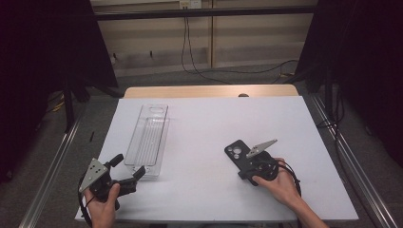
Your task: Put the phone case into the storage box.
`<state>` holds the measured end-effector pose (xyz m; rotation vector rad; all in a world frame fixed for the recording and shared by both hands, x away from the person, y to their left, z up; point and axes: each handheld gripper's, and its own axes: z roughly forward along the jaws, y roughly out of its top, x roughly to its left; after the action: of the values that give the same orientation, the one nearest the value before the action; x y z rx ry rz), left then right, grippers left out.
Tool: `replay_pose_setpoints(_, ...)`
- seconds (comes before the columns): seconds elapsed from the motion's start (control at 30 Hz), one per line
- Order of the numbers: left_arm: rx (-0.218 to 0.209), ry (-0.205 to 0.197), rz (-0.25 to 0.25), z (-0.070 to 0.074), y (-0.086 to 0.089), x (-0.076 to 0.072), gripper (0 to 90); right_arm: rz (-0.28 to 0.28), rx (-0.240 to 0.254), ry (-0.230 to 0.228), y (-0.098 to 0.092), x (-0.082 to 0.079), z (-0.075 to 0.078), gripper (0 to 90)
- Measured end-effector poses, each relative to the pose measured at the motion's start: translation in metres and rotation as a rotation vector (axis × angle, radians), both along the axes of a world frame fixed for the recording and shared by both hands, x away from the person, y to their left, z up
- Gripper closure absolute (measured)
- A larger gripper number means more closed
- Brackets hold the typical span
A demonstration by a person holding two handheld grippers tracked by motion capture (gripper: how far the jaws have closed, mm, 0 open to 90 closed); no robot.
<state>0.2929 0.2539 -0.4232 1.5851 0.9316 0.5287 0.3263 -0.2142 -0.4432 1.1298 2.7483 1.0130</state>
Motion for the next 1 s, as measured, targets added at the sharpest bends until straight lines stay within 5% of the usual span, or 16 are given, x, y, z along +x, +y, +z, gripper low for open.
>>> replay_pose_setpoints(0.2,0.002,0.001,-0.002,0.000,0.000,0.000,3.7,-0.005,0.002,-0.015,0.000,-0.001,0.000,90.0)
replay_pose_setpoints(0.53,-0.003,0.000,0.002,0.000,0.001,0.000,3.7,-0.015,0.090,-0.073,-0.004,-0.004,0.010,90.0)
replay_pose_setpoints(0.73,0.000,0.004,-0.001,-0.001,0.000,0.001,3.7,-0.017,0.119,-0.110,-0.006,-0.004,0.017,82.1)
replay_pose_setpoints(0.9,-0.003,0.003,-0.001,0.000,0.000,0.001,3.7,-0.012,0.146,-0.148,-0.006,-0.004,0.023,64.9)
replay_pose_setpoints(1.0,-0.001,0.005,0.001,0.000,0.001,0.001,3.7,-0.024,0.141,-0.177,-0.005,-0.005,0.027,43.8)
